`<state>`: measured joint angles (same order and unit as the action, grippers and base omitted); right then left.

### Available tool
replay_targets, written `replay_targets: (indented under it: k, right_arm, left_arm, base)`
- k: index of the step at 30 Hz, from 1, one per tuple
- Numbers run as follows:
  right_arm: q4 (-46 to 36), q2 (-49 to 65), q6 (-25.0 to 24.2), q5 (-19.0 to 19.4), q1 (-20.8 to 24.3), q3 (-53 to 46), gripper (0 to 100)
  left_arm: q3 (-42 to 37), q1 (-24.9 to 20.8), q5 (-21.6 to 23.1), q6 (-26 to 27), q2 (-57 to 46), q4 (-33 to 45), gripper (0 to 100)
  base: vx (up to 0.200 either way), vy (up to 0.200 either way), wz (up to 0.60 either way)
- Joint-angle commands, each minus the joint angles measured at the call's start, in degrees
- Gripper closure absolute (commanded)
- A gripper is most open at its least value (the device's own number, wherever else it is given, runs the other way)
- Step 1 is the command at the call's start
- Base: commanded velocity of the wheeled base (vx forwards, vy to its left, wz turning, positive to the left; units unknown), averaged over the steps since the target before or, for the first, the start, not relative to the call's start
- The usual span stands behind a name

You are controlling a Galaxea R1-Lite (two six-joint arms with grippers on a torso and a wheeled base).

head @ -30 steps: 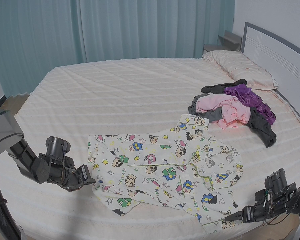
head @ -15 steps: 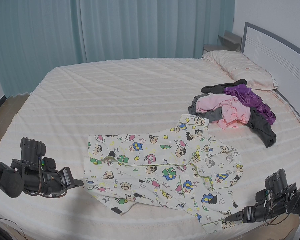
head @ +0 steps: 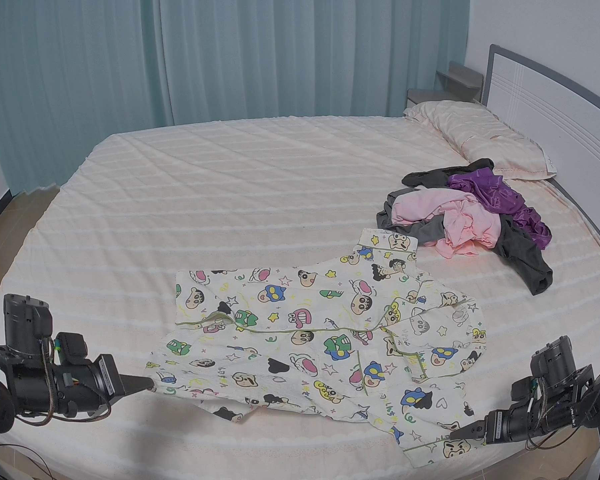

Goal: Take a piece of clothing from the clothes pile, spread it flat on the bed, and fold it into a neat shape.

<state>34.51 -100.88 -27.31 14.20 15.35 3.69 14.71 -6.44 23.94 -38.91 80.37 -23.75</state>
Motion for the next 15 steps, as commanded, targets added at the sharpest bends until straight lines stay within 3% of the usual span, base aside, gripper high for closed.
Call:
replay_targets:
  k: [1,7,15]
  right_arm:
    - [1.35,-0.20,-0.38,-0.05,0.03,-0.35,0]
    - [1.61,-0.72,-0.64,-0.23,-0.58,-0.09,0]
    - [1.61,-1.16,-0.73,0.12,-1.81,0.17,0]
  left_arm:
    - [-4.17,-0.16,2.25,0.33,-3.47,-0.33,100]
    - [-6.72,-0.24,6.03,0.24,-4.00,0.02,100]
    - [-8.03,0.02,6.82,0.15,-4.00,0.02,100]
  base:
    - [0.000,0.000,0.00]
    - [0.000,0.000,0.00]
    - [0.000,0.000,0.00]
